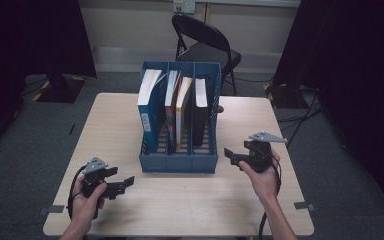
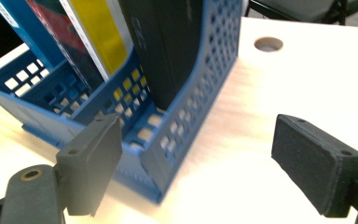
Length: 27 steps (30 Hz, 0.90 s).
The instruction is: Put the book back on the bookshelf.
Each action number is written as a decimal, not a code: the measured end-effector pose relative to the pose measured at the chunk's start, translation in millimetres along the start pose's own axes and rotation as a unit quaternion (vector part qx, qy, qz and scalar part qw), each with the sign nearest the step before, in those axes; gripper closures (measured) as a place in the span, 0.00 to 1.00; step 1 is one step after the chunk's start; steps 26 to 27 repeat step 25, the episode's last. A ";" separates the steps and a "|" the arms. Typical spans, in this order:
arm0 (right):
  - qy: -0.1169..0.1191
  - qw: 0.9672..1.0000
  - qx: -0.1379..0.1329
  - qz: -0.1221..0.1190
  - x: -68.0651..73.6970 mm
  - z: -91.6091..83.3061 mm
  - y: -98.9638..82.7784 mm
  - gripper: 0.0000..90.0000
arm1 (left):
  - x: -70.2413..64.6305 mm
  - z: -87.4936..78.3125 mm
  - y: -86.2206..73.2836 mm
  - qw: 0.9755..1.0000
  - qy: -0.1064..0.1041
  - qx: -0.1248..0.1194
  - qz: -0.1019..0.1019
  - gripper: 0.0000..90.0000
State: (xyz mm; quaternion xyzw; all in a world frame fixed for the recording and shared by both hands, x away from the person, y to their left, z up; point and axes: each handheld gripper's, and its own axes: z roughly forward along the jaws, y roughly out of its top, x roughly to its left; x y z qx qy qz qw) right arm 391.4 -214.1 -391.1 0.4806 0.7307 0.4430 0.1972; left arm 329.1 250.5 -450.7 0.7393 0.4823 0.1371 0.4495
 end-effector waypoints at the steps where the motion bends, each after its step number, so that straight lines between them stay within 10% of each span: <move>1: -0.002 1.000 0.001 0.000 -2.2 -7.4 -9.4 0.17 | 0.2 -0.6 -0.1 1.000 0.001 -0.001 0.002 0.22; 16: -0.045 0.997 0.056 0.035 -26.3 -49.8 -99.3 0.20 | 3.6 -2.0 -1.9 1.000 0.014 0.002 -0.002 0.22; 27: -0.073 0.994 0.070 0.050 -40.2 -43.8 -105.5 0.17 | 8.8 -3.2 -3.9 1.000 0.016 0.004 -0.008 0.22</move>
